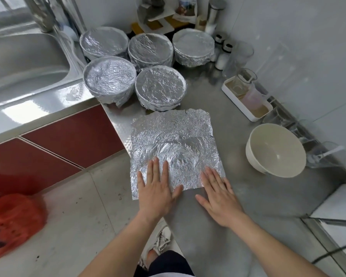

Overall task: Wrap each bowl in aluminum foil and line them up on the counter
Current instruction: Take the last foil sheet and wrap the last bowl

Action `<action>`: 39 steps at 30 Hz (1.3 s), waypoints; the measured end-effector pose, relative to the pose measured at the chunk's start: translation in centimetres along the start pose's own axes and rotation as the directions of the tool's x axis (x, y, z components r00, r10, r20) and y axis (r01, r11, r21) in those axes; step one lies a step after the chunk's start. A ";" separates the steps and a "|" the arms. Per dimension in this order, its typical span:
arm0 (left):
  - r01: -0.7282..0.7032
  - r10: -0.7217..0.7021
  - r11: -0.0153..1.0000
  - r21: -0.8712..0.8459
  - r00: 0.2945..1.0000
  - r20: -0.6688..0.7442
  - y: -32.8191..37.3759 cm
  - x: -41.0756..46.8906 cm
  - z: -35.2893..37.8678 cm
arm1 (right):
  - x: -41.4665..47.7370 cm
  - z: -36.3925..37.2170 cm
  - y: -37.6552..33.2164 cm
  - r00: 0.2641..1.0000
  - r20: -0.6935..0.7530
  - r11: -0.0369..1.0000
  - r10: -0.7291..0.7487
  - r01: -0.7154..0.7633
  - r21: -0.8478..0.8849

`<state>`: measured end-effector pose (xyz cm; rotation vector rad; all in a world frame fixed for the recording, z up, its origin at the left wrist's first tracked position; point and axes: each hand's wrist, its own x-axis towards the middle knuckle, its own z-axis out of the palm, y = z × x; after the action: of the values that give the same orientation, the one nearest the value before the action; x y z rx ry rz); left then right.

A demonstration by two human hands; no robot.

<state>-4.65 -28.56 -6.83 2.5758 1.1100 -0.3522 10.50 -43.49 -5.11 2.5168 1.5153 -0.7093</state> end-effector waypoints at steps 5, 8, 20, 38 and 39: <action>0.024 -0.025 1.000 0.011 0.998 0.053 0.3 0.2 -0.9 | 0.6 -0.2 -0.6 0.995 -0.104 0.999 -0.002 0.005 0.033; 0.036 -0.035 0.999 -0.008 0.994 0.102 1.0 0.2 -1.5 | 1.0 -0.1 -3.1 0.987 -0.160 0.994 -0.030 0.047 0.102; 0.350 -0.504 0.591 -0.727 0.864 0.006 -6.5 3.4 -6.0 | 3.1 0.1 -3.8 0.933 -0.346 0.961 0.094 0.006 0.277; -0.112 0.051 0.986 -0.125 0.908 -0.415 0.8 1.8 -4.5 | 1.9 -0.3 0.3 0.663 -0.360 0.728 0.656 -0.431 0.534; -0.220 0.194 0.975 -0.033 0.913 -0.359 2.3 1.7 -3.2 | 2.0 -0.2 0.4 0.649 -0.335 0.699 0.683 -0.448 0.558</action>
<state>-1.50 -27.78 -4.06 2.7233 0.9199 0.2097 11.68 -41.99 -5.89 3.4763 0.4993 -0.2599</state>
